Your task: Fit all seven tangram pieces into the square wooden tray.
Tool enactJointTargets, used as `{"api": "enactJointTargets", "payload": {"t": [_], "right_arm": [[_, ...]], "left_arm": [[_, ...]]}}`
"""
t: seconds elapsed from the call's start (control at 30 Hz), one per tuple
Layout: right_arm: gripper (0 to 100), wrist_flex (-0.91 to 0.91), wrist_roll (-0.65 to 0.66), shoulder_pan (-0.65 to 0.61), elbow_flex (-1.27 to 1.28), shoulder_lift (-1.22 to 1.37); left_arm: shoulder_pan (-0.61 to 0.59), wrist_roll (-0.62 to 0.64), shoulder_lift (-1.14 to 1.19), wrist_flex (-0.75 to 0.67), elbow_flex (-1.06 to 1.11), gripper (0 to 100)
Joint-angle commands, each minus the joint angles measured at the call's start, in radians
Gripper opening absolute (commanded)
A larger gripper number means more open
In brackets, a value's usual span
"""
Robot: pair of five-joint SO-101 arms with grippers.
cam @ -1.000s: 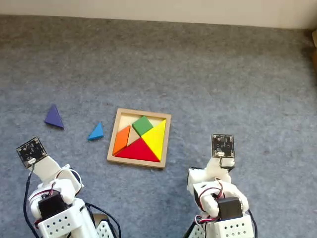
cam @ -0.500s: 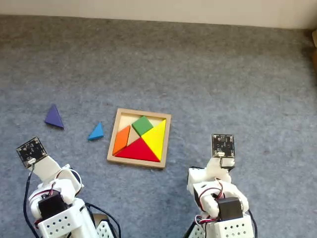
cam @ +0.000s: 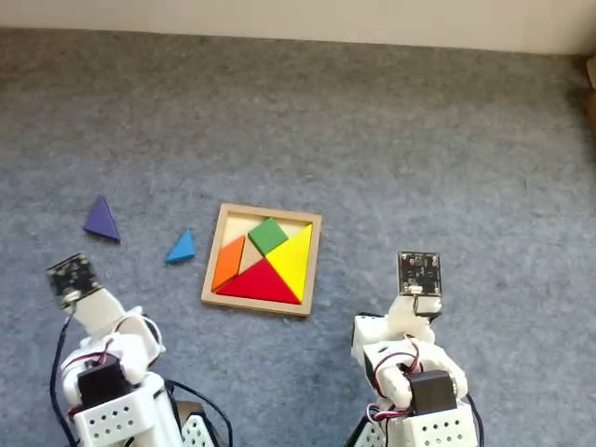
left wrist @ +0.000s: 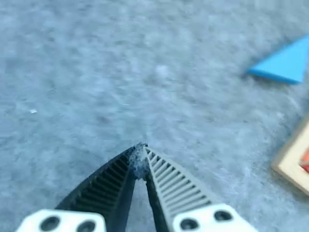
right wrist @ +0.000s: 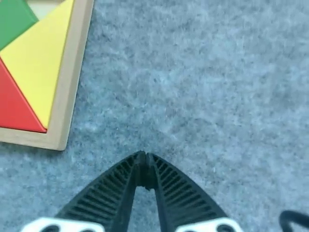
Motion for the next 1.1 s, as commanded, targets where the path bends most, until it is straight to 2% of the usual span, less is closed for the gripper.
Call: {"api": "enactJointTargets", "payload": {"t": [0.0, 0.3, 0.43, 0.53, 0.73, 0.8, 0.87, 1.03, 1.07], "right_arm": [[0.4, 0.007, 0.008, 0.01, 0.128, -0.013], [0.4, 0.007, 0.008, 0.01, 0.128, -0.013], [0.4, 0.007, 0.008, 0.01, 0.128, -0.013], [0.4, 0.007, 0.008, 0.01, 0.128, -0.013], [0.4, 0.007, 0.008, 0.012, 0.128, -0.018], [0.4, 0.007, 0.008, 0.012, 0.128, -0.018], [0.4, 0.007, 0.008, 0.012, 0.128, -0.018], [0.4, 0.007, 0.008, 0.012, 0.128, -0.019], [0.4, 0.007, 0.008, 0.013, 0.128, -0.021]], "left_arm": [[0.117, 0.008, -0.035, 0.0, 0.019, 1], [0.377, 0.003, -0.035, 0.0, 0.019, 1], [0.449, 0.003, -0.036, -0.002, -0.022, 1], [0.429, 0.002, -0.036, 0.003, -0.104, 1], [0.257, 0.0, -0.036, -0.009, -0.203, 1], [0.225, -0.003, -0.036, -0.055, -0.262, 1], [0.203, -0.091, -0.035, -0.075, -0.317, 1], [0.205, -0.5, -0.033, -0.068, -0.44, 1], [0.203, -0.537, -0.033, -0.068, -0.455, 1]]}}
